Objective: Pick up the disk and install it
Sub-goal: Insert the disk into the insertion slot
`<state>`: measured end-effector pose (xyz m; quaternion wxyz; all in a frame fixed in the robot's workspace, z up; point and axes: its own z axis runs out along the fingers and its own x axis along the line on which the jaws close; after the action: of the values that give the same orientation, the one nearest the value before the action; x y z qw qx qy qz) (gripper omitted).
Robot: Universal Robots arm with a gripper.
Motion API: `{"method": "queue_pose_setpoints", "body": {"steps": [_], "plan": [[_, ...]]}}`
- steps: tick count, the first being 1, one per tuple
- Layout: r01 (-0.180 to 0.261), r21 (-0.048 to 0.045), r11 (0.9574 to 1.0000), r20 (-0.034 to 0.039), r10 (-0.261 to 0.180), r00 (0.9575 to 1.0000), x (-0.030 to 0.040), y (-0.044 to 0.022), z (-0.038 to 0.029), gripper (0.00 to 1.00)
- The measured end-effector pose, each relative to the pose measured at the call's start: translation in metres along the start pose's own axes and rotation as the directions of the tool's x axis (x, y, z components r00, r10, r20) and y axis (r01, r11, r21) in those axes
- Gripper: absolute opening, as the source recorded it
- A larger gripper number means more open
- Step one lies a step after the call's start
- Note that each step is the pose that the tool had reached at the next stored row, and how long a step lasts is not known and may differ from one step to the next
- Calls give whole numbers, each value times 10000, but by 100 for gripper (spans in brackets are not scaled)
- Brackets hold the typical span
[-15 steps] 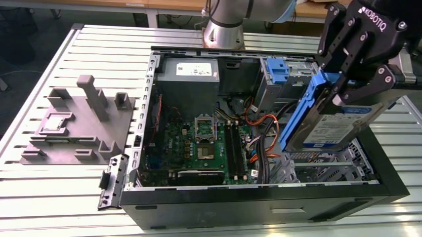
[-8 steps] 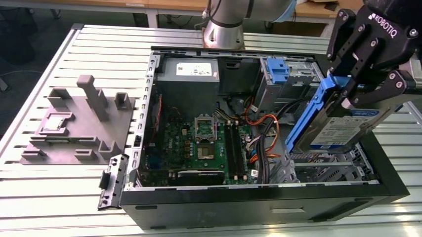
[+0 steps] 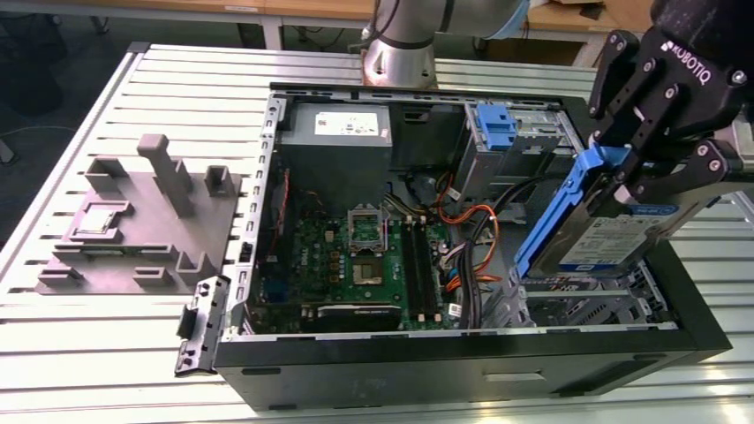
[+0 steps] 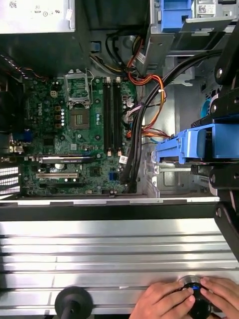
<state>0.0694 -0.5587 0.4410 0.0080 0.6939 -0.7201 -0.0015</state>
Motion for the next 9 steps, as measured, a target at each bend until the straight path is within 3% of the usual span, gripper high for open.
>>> {"method": "queue_pose_setpoints", "body": {"steps": [5,9], "plan": [[-1,0,10000,-10,1,10000,-2,-31,36,36],[-2,0,10000,-3,2,10000,-5,-92,44,36]]}}
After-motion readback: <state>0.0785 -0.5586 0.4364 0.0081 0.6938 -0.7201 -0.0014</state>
